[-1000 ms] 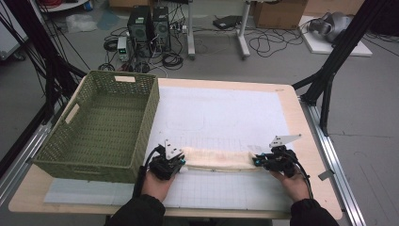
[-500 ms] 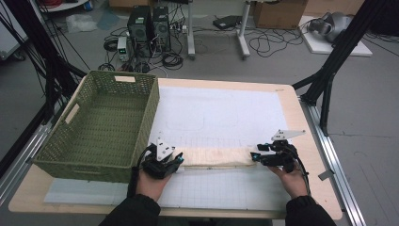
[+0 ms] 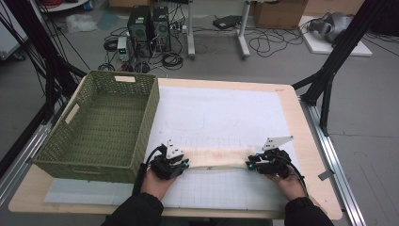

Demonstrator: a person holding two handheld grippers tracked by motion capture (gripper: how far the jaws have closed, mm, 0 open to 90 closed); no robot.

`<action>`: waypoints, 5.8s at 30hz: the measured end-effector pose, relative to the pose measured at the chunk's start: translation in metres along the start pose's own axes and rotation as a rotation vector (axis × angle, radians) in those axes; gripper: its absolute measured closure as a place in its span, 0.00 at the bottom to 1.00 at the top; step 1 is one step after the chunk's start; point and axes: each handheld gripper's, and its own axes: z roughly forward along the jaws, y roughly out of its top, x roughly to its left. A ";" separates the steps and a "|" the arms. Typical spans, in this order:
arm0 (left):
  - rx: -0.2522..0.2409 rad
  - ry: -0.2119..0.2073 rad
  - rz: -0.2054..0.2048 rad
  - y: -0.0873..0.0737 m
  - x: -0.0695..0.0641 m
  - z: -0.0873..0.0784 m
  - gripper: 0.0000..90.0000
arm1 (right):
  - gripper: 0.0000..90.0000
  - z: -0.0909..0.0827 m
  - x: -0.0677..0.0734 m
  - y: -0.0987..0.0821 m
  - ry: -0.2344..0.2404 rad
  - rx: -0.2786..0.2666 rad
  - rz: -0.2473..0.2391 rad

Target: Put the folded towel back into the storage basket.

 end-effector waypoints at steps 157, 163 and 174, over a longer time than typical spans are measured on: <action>0.209 -0.213 0.311 0.093 -0.053 0.085 0.90 | 0.50 -0.003 0.000 0.002 -0.048 -0.051 0.016; 0.201 -0.228 0.279 0.094 -0.051 0.082 0.91 | 0.50 -0.007 -0.001 0.002 -0.043 -0.074 0.025; 0.200 -0.237 0.288 0.094 -0.052 0.081 0.91 | 0.50 -0.004 0.000 0.002 -0.034 -0.059 0.022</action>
